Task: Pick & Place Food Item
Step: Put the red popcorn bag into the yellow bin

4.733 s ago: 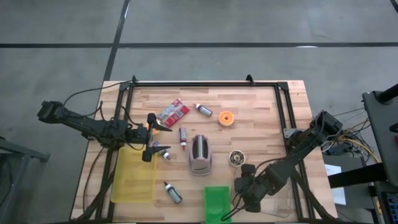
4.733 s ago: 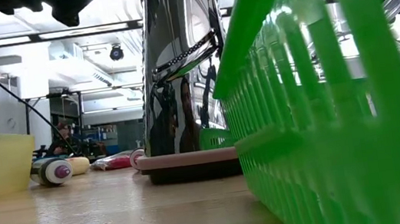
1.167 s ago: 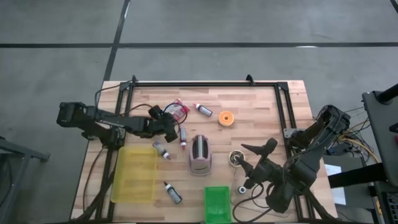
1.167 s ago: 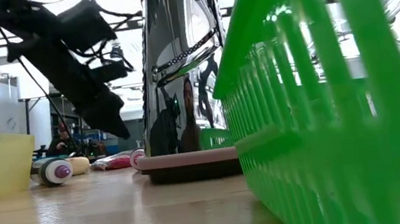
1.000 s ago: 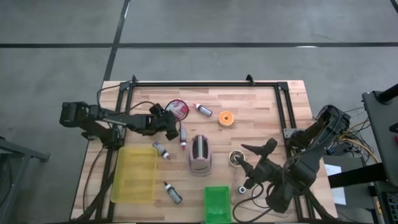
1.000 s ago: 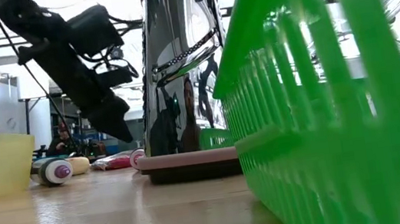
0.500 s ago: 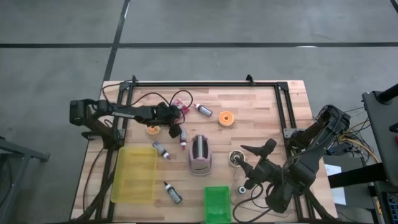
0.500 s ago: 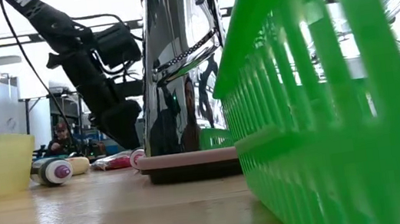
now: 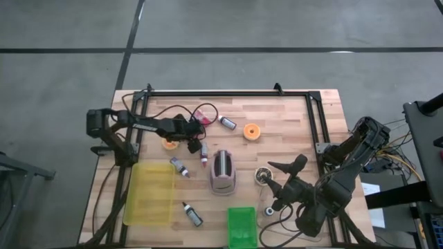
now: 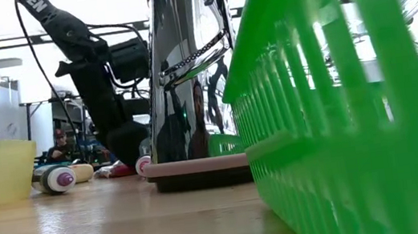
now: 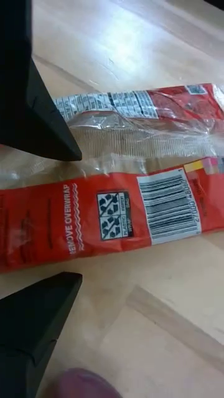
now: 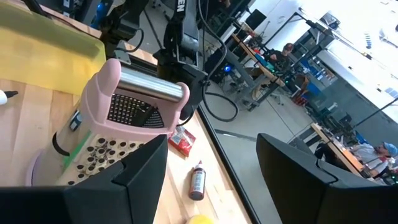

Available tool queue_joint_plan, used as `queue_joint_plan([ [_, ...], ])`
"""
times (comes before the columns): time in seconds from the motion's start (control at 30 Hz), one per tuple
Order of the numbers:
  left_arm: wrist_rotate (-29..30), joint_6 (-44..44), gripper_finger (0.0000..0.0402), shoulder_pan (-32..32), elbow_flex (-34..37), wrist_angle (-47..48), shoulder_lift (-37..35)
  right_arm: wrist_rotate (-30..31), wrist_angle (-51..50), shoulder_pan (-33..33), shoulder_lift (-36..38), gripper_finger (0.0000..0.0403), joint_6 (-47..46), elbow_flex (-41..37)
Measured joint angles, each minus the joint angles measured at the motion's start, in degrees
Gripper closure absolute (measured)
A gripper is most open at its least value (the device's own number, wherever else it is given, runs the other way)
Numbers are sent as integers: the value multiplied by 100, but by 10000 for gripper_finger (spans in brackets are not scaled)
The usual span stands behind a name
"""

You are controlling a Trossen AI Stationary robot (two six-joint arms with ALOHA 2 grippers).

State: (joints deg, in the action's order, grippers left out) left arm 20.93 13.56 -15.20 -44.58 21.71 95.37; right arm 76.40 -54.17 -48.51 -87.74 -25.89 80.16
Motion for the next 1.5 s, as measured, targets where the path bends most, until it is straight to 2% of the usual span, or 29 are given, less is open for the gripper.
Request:
queue_joint_plan([
  [0.23,79,30,90,-2,-9,-157,153,-2,4,0,0,161,22,0],
  [0.37,110,42,120,0,2,-201,114,-3,7,0,0,161,23,0],
  [0.53,105,41,203,-1,14,-244,94,-4,9,0,0,161,39,0],
  [0.73,394,35,354,-10,26,-199,101,-7,11,0,0,161,41,0],
  [0.8,503,37,387,-11,28,-198,105,-7,12,0,0,161,40,0],
  [1.1,688,28,400,47,39,-108,-140,-9,31,0,0,161,42,0],
  [1.5,1063,94,401,338,35,288,-1513,-10,44,0,0,161,42,-4],
])
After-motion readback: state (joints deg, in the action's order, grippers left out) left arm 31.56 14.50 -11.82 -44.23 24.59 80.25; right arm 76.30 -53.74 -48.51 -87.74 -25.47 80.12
